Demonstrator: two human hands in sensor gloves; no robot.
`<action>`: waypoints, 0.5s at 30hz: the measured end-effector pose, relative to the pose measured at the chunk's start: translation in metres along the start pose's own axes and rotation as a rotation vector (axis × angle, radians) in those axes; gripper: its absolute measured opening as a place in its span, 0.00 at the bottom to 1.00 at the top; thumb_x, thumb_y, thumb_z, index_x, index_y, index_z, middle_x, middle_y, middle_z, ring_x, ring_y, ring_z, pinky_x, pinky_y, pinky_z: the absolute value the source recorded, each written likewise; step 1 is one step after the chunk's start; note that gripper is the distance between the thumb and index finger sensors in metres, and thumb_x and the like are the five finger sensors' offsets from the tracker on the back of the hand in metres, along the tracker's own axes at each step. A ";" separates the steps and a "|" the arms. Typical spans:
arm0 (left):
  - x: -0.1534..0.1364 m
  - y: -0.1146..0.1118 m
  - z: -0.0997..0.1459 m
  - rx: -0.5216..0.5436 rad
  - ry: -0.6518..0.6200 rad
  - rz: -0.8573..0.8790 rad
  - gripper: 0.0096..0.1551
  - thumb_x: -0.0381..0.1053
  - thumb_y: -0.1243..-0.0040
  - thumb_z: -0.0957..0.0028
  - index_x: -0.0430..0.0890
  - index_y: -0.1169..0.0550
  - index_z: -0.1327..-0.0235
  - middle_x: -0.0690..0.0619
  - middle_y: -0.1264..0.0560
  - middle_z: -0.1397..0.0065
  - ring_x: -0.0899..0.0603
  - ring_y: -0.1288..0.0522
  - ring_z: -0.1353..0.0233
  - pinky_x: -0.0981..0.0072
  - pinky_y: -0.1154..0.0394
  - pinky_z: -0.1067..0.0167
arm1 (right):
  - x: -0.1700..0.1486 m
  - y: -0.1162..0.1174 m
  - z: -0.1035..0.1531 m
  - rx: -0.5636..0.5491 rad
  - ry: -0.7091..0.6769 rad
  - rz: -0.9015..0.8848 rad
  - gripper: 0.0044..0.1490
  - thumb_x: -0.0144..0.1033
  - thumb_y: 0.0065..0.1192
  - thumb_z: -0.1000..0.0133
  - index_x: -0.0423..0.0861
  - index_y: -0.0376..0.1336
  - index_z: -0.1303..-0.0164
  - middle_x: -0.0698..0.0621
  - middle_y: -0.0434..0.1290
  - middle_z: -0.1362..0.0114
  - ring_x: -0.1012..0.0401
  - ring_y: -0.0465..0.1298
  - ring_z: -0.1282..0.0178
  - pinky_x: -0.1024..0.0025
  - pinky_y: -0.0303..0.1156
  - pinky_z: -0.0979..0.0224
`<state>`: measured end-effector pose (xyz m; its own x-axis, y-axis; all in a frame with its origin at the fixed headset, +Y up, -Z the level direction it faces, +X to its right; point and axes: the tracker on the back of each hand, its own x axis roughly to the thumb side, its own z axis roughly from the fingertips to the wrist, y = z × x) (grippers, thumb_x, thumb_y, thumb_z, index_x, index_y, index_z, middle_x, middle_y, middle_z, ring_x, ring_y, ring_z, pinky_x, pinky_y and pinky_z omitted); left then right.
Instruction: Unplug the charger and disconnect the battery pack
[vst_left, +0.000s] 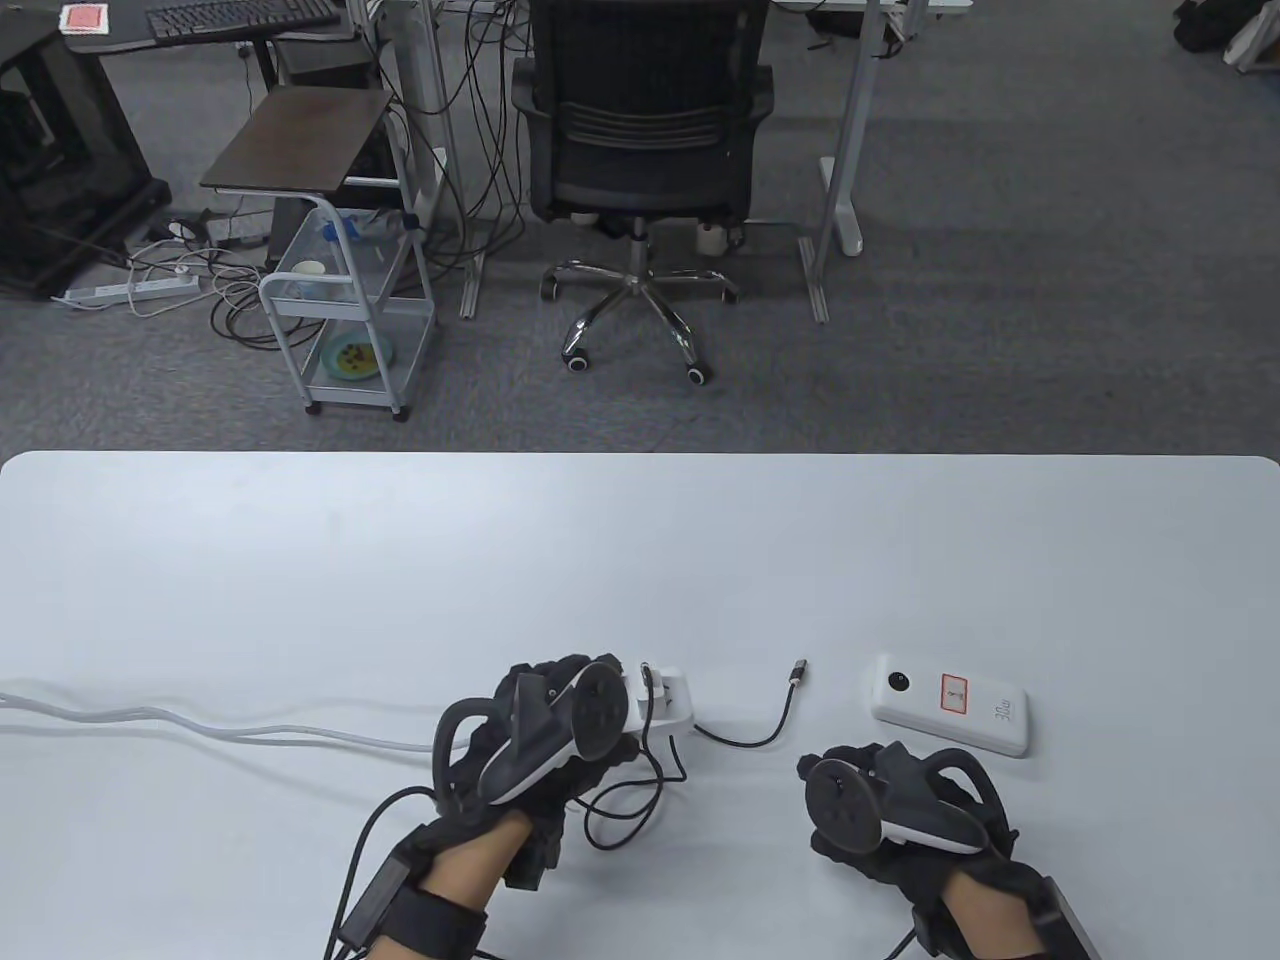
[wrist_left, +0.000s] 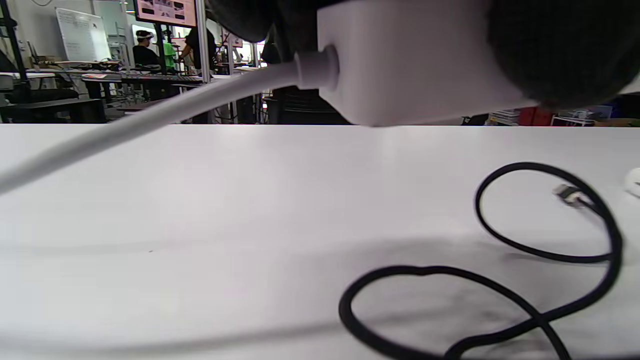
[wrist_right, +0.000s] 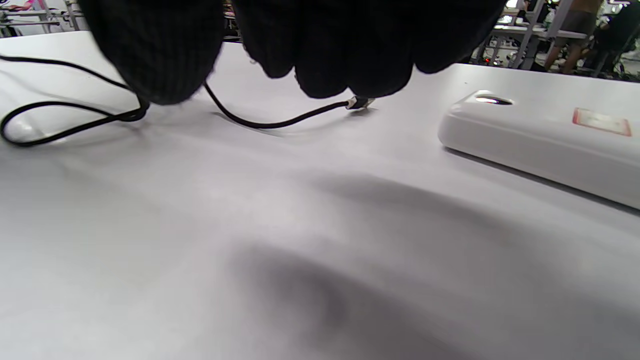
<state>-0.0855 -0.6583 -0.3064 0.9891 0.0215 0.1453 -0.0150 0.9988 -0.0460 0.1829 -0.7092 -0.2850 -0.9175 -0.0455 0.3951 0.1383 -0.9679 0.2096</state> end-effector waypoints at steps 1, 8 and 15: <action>0.008 0.003 0.007 0.015 -0.016 -0.052 0.49 0.75 0.29 0.62 0.66 0.30 0.22 0.62 0.27 0.19 0.48 0.23 0.19 0.53 0.33 0.17 | -0.003 0.000 0.000 -0.001 0.018 -0.013 0.46 0.55 0.59 0.52 0.50 0.54 0.23 0.46 0.63 0.18 0.45 0.67 0.23 0.45 0.62 0.24; 0.004 -0.012 0.034 -0.005 -0.109 -0.010 0.49 0.76 0.31 0.62 0.66 0.30 0.22 0.63 0.27 0.19 0.49 0.23 0.19 0.54 0.33 0.17 | -0.014 0.003 -0.002 0.012 0.040 -0.064 0.46 0.55 0.59 0.52 0.50 0.54 0.23 0.45 0.63 0.18 0.45 0.67 0.23 0.45 0.62 0.24; -0.009 -0.053 0.031 -0.054 -0.072 -0.042 0.49 0.76 0.31 0.61 0.67 0.31 0.21 0.63 0.27 0.18 0.49 0.23 0.18 0.54 0.33 0.17 | -0.007 0.002 -0.001 -0.019 -0.007 -0.027 0.46 0.55 0.59 0.52 0.50 0.55 0.23 0.46 0.64 0.19 0.46 0.68 0.24 0.46 0.63 0.25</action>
<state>-0.0986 -0.7103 -0.2746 0.9757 -0.0151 0.2187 0.0359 0.9952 -0.0916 0.1893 -0.7112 -0.2885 -0.9183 -0.0178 0.3956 0.1066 -0.9732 0.2036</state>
